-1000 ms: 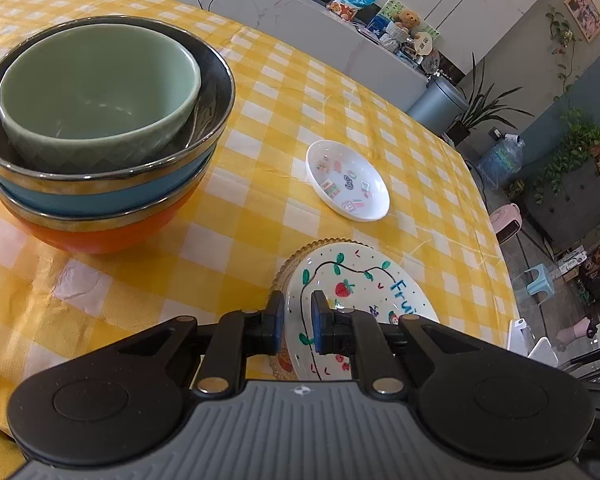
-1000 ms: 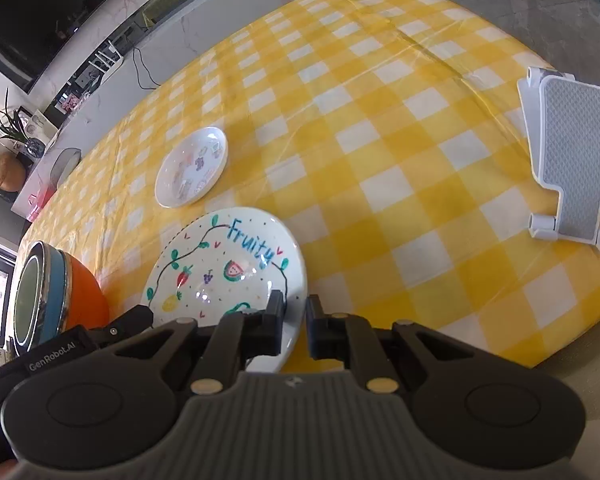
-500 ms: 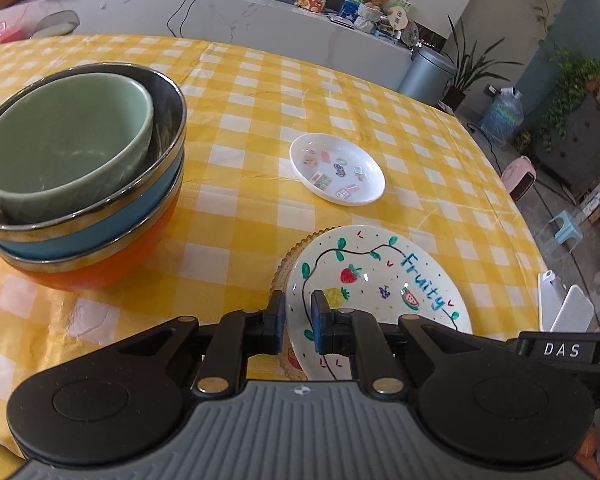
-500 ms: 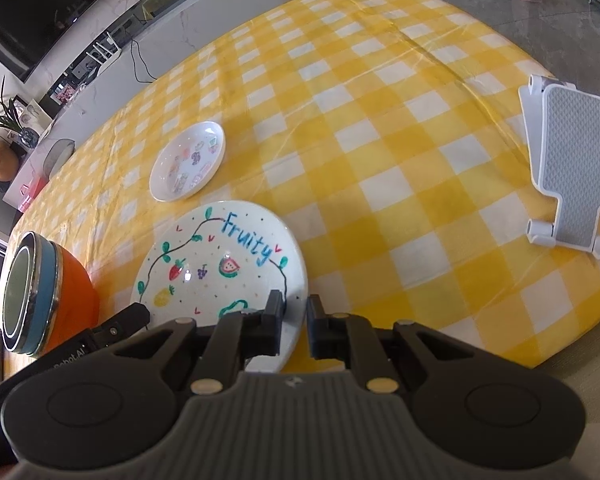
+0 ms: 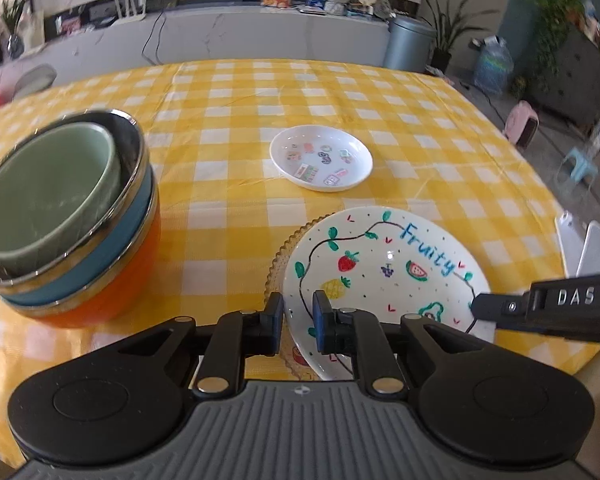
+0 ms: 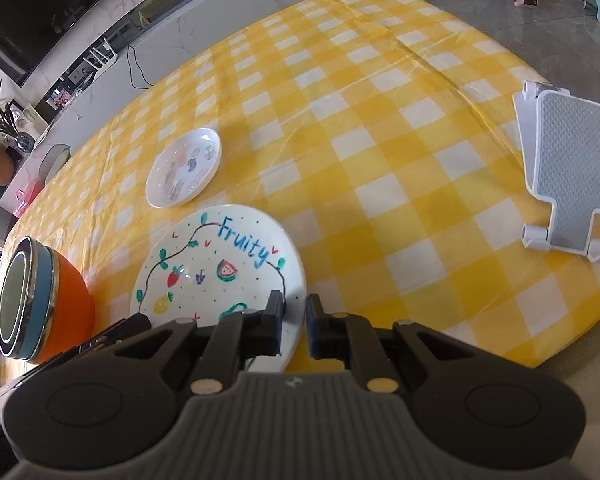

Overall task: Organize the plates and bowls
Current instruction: 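Lower the 'Fruity' plate onto the glass plate with both tools, then open both tools and move them to the small white printed dish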

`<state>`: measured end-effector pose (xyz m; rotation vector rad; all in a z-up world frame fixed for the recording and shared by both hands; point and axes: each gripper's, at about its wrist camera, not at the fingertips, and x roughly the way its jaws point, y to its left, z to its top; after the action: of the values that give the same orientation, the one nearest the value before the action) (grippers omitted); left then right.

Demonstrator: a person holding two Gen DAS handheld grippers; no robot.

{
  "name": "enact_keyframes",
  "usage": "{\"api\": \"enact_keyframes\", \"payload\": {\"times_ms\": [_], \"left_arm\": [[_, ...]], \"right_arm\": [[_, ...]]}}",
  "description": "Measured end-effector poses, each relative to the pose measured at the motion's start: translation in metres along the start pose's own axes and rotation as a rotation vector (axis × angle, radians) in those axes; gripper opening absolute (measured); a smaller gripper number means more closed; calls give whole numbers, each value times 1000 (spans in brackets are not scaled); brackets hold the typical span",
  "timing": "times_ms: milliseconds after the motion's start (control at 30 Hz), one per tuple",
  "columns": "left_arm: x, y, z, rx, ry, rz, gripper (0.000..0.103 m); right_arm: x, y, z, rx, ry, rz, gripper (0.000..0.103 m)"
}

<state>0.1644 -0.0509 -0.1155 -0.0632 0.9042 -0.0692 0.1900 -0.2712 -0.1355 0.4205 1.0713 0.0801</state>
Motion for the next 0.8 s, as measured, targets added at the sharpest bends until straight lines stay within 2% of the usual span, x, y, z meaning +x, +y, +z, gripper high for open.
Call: {"api": "enact_keyframes", "payload": {"times_ms": [167,300,367,433,500,567,667,733,800], "left_arm": [[-1,-9,-2,83,-2,31,19],[-8,-15,-4,162,-66,95,21],[-9,-10,-2,124,-69,63,25],[-6,-1,0,40,-46,8,41],[-1,9,1,-17,-24,-12,45],[0,14,1,-36,-23,-9,45],[2,23,2,-83,6,-71,44],[5,28,2,-115,28,-98,33],[6,29,1,-107,26,-95,30]], "right_arm": [[-1,0,0,5,-4,0,9],[0,-1,-1,13,4,13,7],[0,-1,0,15,8,17,7],[0,-1,0,15,7,16,7],[1,-1,0,13,7,16,7],[2,0,0,6,11,18,7],[6,2,2,-7,16,21,7],[7,2,3,-15,12,17,7],[8,2,3,-17,16,20,7]]}}
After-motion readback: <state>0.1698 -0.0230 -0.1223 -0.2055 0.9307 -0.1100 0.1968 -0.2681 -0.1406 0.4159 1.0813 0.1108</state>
